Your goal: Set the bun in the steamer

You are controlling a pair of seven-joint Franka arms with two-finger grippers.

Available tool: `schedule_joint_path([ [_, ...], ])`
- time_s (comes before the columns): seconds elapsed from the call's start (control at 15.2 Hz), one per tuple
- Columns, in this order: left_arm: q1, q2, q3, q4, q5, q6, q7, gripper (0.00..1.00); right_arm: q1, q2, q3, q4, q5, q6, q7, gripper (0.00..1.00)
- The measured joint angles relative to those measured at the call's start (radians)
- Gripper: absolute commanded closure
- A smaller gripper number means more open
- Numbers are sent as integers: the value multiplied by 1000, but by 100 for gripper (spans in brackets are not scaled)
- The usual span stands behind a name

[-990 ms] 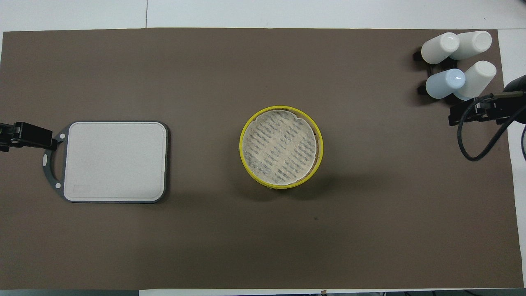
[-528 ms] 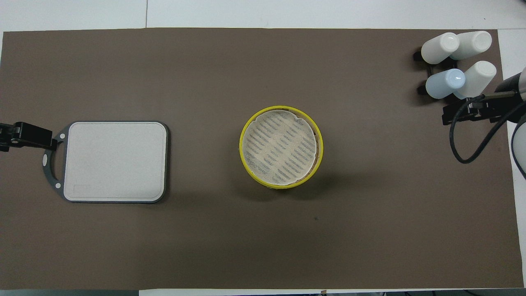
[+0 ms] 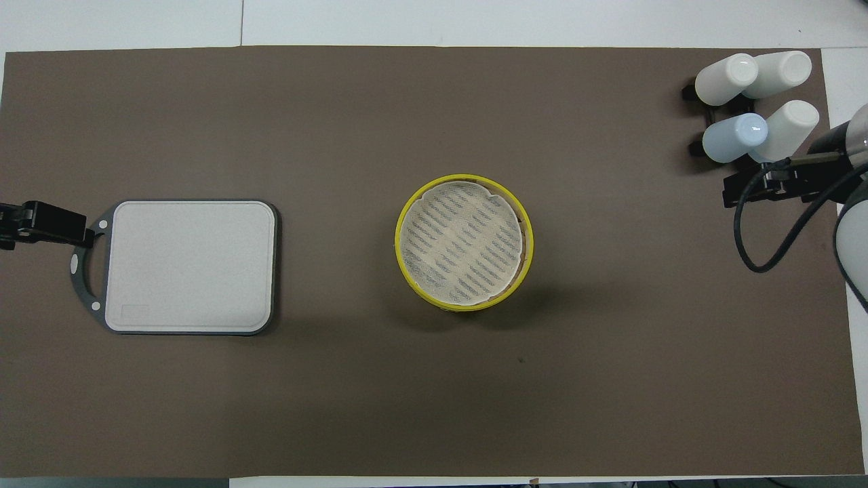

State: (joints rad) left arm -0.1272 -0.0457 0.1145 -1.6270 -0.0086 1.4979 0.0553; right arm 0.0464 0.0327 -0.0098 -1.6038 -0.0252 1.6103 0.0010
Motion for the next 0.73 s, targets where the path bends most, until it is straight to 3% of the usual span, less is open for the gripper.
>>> schedule_joint_path([
  [0.73,0,0,0,0,0,0,0,0,10,0,-1,0,0,2,0,0],
])
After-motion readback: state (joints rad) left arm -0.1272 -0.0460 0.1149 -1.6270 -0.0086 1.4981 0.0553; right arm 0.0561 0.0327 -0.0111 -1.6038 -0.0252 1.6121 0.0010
